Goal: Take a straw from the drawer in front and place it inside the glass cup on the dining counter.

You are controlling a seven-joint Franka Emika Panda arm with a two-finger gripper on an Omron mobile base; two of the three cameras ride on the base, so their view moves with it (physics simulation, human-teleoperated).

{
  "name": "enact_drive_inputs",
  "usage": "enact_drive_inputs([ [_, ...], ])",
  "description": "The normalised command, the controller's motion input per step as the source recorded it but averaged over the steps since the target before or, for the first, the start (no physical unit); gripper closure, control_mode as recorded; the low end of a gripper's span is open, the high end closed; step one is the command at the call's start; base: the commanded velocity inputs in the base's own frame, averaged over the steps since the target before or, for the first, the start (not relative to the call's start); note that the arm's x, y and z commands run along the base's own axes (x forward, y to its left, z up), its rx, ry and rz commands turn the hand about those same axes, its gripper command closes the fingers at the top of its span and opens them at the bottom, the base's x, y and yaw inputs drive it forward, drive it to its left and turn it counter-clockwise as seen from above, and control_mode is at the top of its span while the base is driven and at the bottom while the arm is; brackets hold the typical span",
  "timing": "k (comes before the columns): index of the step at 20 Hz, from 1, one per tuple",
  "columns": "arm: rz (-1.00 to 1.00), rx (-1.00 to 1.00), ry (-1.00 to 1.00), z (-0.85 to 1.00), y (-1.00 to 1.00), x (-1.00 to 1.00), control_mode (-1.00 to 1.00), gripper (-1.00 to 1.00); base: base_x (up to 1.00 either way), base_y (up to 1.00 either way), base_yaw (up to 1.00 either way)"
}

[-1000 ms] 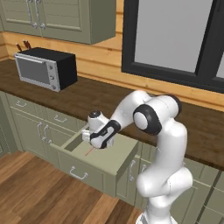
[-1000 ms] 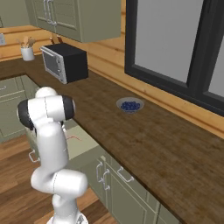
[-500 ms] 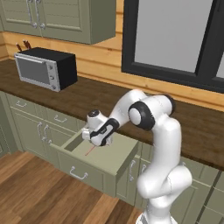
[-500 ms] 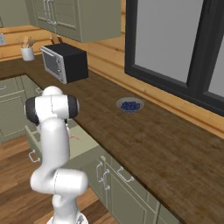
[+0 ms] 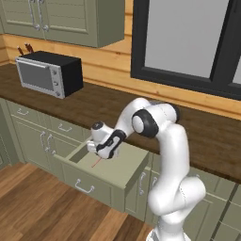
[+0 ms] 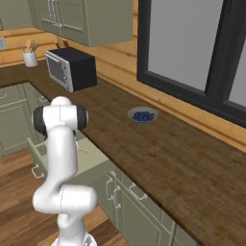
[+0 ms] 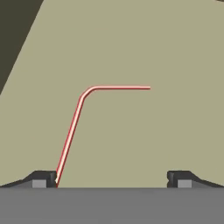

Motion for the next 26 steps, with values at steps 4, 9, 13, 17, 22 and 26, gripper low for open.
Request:
enact_drive_inputs([
  [4, 0.0, -0.01, 0.0, -0.29, 0.03, 0.25, -1.0, -1.0, 0.0, 0.0, 0.0],
  [9, 0.0, 0.0, 0.0, -0.39, 0.0, 0.28, -1.0, -1.0, 0.0, 0.0, 0.0],
  [13, 0.0, 0.0, 0.0, -0.3, 0.0, 0.32, -1.0, -1.0, 0.0, 0.0, 0.0],
  [17, 0.0, 0.0, 0.0, -0.29, 0.01, 0.26, -1.0, -1.0, 0.0, 0.0, 0.0],
  [22, 0.0, 0.0, 0.0, -0.39, 0.09, 0.14, -1.0, -1.0, 0.0, 0.0, 0.0],
  [26, 0.0, -0.02, 0.0, -0.51, 0.27, 0.02, -1.0, 1.0, 0.0, 0.0, 0.0],
])
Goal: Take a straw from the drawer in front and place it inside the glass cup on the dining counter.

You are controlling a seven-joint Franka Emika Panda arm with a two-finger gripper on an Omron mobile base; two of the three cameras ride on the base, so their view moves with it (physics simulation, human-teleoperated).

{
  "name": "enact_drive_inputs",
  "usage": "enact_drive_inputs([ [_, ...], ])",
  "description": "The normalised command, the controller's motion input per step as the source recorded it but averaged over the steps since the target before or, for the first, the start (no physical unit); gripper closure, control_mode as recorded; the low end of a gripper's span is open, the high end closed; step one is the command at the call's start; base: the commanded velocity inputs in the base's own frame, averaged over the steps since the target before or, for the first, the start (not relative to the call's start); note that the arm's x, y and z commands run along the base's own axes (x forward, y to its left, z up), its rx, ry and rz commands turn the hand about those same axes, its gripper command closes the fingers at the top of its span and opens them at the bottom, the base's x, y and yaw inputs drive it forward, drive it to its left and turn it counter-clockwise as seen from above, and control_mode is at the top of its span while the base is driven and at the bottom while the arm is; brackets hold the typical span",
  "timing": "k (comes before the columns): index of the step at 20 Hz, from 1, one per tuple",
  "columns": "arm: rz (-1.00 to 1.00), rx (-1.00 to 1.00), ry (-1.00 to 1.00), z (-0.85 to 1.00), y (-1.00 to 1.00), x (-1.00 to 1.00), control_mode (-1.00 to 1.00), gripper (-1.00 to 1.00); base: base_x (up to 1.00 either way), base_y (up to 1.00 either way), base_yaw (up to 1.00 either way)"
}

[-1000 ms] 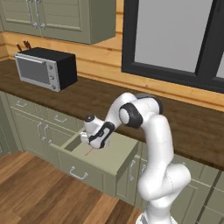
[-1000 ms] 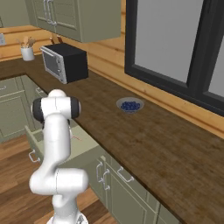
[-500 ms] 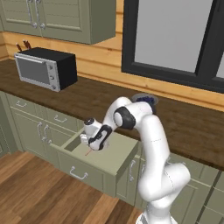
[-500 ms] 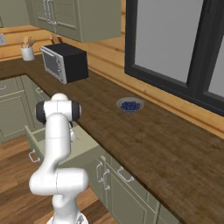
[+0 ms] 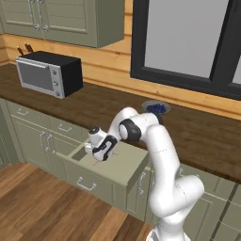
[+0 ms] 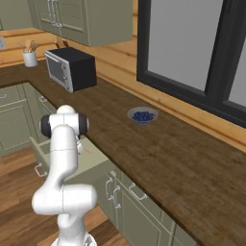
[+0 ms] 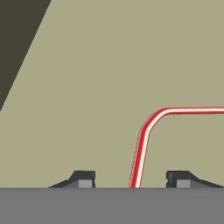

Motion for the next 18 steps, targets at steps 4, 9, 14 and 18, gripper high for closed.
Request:
enact_drive_inputs([
  [4, 0.0, -0.03, 0.0, -0.91, 0.59, -0.01, -1.0, 1.0, 0.0, 0.0, 0.0],
  [9, 0.0, -0.01, -0.02, -1.0, 0.8, -0.1, -1.0, 1.0, 0.0, 0.0, 0.0],
  [14, 0.0, 0.0, -0.12, -1.0, 1.0, -0.65, -1.0, 1.0, 0.0, 0.0, 0.0],
  [18, 0.0, 0.0, -0.09, -1.0, 1.0, -0.79, -1.0, 1.0, 0.0, 0.0, 0.0],
])
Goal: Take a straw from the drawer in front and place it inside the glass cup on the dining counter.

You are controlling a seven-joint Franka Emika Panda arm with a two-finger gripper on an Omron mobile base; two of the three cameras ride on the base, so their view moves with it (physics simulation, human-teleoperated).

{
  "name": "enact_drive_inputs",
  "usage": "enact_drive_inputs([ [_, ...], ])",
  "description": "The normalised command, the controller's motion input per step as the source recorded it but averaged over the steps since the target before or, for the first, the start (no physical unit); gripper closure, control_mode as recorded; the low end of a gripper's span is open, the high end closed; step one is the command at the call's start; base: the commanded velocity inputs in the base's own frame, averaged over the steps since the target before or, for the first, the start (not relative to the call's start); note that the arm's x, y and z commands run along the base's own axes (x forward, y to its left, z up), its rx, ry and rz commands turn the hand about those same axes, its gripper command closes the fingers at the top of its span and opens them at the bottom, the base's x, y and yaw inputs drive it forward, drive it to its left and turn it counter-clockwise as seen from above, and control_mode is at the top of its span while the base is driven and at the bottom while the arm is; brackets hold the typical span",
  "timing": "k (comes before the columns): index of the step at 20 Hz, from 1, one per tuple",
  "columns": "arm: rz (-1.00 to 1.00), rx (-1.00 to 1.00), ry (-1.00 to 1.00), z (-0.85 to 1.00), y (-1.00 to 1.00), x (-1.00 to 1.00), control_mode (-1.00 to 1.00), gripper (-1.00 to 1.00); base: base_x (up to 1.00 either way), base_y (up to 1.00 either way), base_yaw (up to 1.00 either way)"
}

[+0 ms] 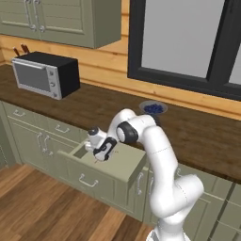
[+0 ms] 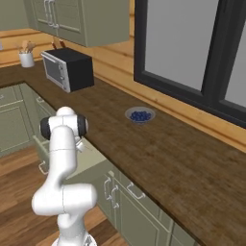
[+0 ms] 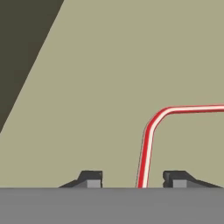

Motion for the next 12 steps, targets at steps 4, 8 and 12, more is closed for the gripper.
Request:
enact_drive_inputs([
  [4, 0.0, 0.0, -0.01, -0.73, 1.0, -0.8, -1.0, 1.0, 0.0, 0.0, 0.0],
  [8, 0.0, 0.03, 0.07, -0.34, 1.0, -0.69, -1.0, 1.0, 0.0, 0.0, 0.0],
  [12, 0.0, 0.09, 0.07, -0.3, 1.0, -0.57, -1.0, 1.0, 0.0, 0.0, 0.0],
])
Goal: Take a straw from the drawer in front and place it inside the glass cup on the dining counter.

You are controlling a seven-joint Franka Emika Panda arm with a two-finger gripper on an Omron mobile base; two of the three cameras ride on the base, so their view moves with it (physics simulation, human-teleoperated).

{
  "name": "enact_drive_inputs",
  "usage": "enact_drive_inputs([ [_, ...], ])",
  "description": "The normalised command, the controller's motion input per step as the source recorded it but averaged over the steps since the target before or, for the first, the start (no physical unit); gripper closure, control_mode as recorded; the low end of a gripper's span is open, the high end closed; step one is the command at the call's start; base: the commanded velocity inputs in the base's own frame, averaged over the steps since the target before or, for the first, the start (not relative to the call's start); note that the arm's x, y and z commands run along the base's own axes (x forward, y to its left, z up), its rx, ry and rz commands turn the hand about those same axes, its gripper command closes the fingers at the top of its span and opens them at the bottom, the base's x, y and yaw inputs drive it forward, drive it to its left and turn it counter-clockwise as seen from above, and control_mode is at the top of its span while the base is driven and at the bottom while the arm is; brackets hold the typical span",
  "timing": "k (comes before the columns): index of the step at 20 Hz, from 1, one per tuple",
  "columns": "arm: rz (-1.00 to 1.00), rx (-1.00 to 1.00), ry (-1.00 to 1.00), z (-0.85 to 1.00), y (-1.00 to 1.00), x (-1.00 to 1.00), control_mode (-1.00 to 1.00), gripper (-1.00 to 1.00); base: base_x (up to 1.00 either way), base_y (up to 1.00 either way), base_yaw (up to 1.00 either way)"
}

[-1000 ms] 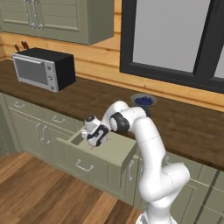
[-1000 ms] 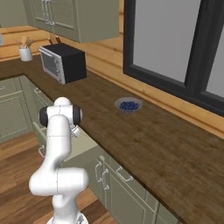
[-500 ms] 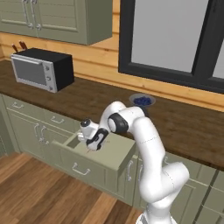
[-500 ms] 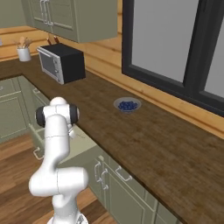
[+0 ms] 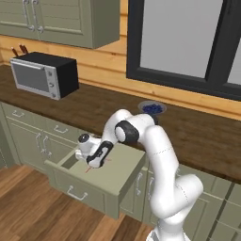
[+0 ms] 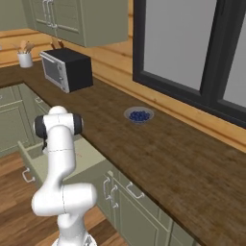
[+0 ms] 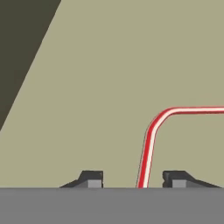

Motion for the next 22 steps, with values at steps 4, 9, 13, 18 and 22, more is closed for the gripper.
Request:
enact_drive_inputs([
  [4, 0.0, 0.01, -0.09, -0.02, 1.0, 0.01, -1.0, 1.0, 0.0, 0.0, 0.0],
  [9, 0.0, 0.0, -0.24, 0.0, 0.93, 0.09, -1.0, 1.0, 0.0, 0.0, 0.0],
  [13, 0.0, 0.0, -0.31, 0.37, 0.96, -0.03, -1.0, 1.0, 0.0, 0.0, 0.0],
  [18, -0.02, 0.04, -0.13, 1.0, 0.45, -0.12, -1.0, 1.0, 0.0, 0.0, 0.0],
  [22, -0.04, 0.07, 0.11, 1.0, 0.04, -0.18, -1.0, 1.0, 0.0, 0.0, 0.0],
])
